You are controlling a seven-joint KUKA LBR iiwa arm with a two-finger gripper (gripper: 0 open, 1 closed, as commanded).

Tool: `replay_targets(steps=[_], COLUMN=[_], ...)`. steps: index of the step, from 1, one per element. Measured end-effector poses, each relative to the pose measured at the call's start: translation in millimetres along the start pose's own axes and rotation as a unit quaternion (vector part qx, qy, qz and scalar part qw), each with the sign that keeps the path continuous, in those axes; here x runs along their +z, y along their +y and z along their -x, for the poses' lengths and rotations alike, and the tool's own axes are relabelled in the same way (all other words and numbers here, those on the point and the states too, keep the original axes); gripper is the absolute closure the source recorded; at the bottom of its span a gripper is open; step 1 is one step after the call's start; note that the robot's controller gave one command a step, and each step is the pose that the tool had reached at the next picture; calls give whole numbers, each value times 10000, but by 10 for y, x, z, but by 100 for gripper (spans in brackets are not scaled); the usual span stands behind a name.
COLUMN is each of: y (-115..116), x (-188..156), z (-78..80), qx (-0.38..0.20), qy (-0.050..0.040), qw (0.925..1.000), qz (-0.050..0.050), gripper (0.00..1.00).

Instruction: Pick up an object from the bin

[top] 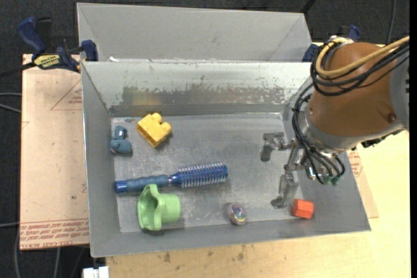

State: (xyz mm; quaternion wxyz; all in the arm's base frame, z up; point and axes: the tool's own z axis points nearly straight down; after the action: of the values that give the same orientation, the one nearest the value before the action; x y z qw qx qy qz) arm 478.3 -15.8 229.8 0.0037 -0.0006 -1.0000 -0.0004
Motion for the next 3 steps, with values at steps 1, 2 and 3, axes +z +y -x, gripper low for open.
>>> replay_targets(steps=[1, 2, 3], y=[551, 654, 651], x=[823, 1641, 1601], z=[600, 553, 571], qx=[151, -189, -185], qy=[-19, -5, -35], qw=[9999, 9998, 9998], qz=[13, 1, 0], gripper=[0, 0, 100])
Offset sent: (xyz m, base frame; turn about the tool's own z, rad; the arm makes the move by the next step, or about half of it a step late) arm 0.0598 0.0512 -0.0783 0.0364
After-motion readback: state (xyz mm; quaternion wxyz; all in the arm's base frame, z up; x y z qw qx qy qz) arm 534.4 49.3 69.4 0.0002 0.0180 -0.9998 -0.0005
